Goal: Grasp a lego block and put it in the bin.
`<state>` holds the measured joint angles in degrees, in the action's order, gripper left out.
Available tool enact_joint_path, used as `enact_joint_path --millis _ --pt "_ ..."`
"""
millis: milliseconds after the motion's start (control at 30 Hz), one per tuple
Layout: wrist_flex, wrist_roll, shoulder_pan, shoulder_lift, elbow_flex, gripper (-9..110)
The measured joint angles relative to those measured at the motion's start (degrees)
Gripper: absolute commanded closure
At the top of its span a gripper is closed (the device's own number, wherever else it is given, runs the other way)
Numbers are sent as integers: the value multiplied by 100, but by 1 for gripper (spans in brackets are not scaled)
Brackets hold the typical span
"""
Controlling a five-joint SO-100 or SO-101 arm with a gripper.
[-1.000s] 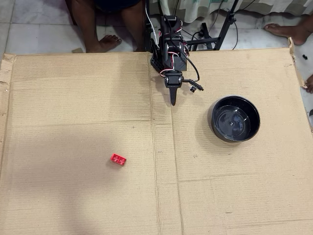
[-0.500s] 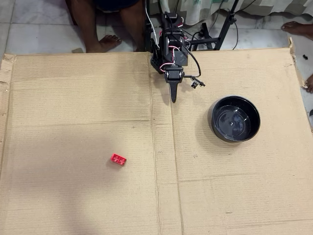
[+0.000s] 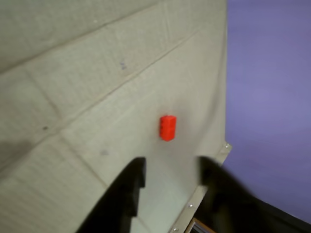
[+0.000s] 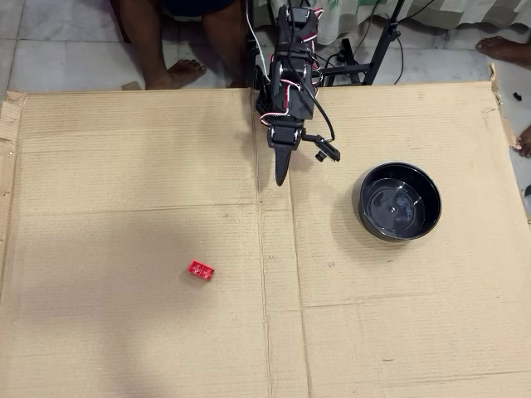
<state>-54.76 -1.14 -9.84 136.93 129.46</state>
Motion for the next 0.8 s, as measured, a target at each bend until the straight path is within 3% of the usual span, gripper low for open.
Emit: enact_joint_path --millis 433,800 --pt "0 44 -853 -3568 -3472 73" --pt "0 35 -1802 -5845 -5098 73"
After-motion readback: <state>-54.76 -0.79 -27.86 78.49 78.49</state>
